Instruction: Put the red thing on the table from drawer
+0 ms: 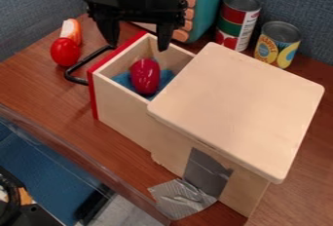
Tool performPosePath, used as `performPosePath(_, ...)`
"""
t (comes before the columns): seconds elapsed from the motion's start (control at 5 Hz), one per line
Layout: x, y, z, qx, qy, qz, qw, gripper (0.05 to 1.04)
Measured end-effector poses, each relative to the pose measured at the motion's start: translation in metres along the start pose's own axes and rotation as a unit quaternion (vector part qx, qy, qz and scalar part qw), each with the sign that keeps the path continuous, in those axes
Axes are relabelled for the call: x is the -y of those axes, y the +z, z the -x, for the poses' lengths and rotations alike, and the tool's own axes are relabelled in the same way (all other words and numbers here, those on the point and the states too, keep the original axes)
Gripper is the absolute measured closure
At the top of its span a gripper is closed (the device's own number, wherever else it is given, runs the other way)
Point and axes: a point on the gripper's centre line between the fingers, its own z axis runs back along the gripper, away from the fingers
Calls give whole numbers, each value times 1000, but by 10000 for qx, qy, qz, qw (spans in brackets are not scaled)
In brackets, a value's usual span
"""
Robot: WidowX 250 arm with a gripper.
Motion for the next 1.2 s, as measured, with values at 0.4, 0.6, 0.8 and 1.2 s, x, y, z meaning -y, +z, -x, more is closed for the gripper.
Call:
performPosePath(0.4,-2,-11,9,215,428,-274,9985,84)
performPosePath(0.6,1,-23,13,75,527,-324,9981,84)
performPosePath(0.8,6,-33,14,-14,578,-343,9977,84)
performPosePath(1.2,9,-45,14,-34,669,-345,9972,84)
